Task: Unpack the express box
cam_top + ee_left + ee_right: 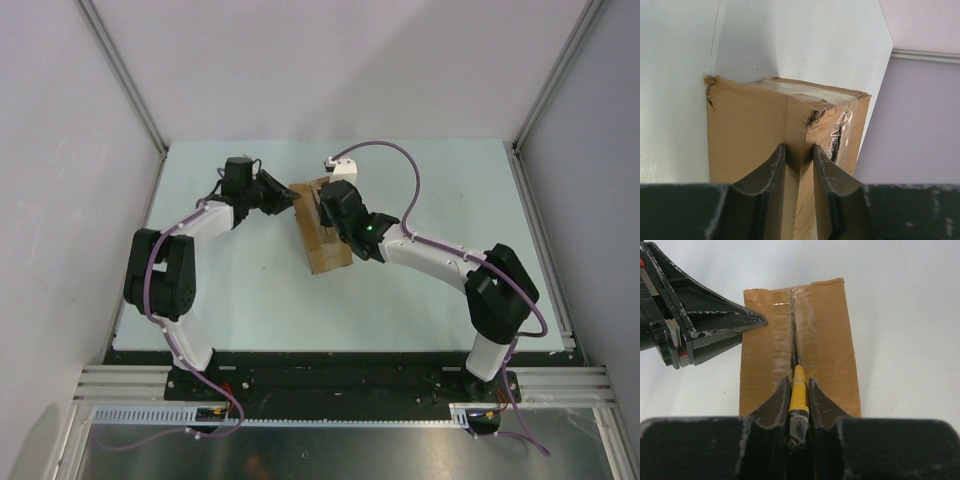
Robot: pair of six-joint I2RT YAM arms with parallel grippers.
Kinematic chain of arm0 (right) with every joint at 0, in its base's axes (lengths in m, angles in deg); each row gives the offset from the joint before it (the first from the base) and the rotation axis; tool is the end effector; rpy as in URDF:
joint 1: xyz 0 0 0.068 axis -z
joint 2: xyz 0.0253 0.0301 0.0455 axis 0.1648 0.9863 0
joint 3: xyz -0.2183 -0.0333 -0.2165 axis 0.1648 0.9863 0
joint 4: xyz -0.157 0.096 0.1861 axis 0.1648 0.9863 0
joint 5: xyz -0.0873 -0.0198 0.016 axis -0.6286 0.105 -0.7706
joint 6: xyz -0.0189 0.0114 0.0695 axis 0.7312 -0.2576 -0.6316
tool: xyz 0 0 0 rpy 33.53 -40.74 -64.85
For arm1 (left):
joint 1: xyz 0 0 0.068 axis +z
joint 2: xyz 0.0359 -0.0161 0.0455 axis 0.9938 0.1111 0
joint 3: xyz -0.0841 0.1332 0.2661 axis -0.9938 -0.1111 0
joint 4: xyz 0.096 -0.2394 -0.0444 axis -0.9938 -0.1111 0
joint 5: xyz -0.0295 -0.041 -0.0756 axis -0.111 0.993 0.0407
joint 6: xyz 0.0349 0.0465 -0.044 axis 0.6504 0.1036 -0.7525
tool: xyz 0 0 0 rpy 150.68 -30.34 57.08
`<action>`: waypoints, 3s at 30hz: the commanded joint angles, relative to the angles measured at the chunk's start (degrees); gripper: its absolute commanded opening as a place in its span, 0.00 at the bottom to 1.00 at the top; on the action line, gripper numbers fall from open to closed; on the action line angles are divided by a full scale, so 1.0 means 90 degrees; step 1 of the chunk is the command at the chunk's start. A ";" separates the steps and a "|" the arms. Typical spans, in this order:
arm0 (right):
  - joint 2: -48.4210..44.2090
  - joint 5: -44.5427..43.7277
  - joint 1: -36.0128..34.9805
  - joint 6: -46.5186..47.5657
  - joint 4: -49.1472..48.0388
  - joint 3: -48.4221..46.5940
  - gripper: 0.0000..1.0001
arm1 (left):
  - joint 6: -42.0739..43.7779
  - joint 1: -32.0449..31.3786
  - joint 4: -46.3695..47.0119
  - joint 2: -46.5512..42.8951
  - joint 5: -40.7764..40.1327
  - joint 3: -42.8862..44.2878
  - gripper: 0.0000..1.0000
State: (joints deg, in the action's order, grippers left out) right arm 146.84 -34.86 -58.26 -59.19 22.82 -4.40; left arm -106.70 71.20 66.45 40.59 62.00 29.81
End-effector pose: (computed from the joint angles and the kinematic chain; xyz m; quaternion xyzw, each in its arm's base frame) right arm 0.3122 0.3142 0.3122 -0.0795 0.8250 0.1331 0.5435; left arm 0.4116 -0.1128 0.2397 -0.2813 0.8366 -0.3916 0.2600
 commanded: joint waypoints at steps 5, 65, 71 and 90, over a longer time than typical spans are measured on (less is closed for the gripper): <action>-0.0591 -0.0105 -0.0225 -0.0459 0.1214 -0.0125 0.00 | -0.0259 -0.0250 -0.0803 0.0020 -0.0335 -0.0366 0.28; -0.2426 -0.0252 -0.1163 -0.0587 0.3520 0.0520 0.00 | -0.0386 -0.0152 -0.0803 0.0157 -0.0180 -0.0279 0.31; -0.2886 -0.0213 -0.1153 -0.0509 0.3491 0.0578 0.00 | -0.0152 -0.0172 -0.0803 -0.0116 -0.0121 -0.0055 0.38; -0.2916 0.1535 -0.0343 -0.0323 0.2819 0.1789 0.00 | 0.3157 -0.0084 -0.0803 -0.0030 -0.0236 0.1615 0.77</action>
State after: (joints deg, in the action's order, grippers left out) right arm 120.13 -24.54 -63.48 -63.19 52.66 10.25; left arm -89.45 69.99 58.41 39.59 64.75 39.32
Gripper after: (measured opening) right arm 0.155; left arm 0.774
